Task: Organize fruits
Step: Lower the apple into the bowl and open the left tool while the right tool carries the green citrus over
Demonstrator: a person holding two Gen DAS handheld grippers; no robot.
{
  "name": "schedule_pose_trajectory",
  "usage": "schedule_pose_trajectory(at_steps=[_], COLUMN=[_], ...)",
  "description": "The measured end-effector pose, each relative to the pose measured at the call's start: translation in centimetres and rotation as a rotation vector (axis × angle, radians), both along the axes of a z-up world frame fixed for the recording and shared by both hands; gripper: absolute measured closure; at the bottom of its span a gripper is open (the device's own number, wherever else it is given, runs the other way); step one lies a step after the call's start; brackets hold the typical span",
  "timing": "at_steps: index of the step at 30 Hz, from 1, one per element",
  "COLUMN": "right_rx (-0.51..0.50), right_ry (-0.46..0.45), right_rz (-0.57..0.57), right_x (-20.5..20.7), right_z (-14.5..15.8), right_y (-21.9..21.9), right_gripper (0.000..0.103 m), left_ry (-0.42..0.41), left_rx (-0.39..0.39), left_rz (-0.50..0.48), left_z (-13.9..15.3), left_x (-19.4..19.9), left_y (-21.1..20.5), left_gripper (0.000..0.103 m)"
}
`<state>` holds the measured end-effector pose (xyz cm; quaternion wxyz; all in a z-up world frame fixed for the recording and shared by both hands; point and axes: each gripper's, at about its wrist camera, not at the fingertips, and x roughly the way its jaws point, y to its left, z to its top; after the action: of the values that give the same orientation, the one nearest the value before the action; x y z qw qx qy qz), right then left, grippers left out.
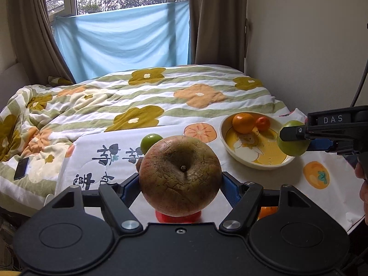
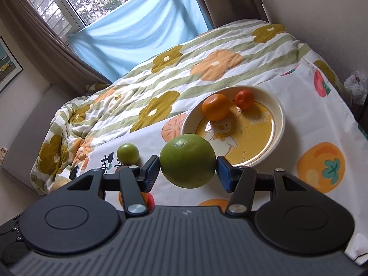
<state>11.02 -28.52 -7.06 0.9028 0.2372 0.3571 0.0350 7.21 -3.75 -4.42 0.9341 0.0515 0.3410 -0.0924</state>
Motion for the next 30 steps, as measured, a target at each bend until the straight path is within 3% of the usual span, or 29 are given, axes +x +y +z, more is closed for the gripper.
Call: schedule_pose_trajectory(at_steps=[15,30], right_rx=[-0.054,-0.122], right_ry=[0.014,0.026], right_rz=[0.055,0.161], right_x=[2.7,9.4], right_z=[-0.4,-4.1], right_y=[-9.1,-11.7], right_gripper=[0.034,0.034], left_ry=[0.015,0.068], left_rx=[-0.021,0.028], left_rz=[0.03,0.004], left_z=[-1.0,-6.0], left_x=[3.6,11.9], left_y=[-8.3,-14.6], left_gripper=[0.026,0.026])
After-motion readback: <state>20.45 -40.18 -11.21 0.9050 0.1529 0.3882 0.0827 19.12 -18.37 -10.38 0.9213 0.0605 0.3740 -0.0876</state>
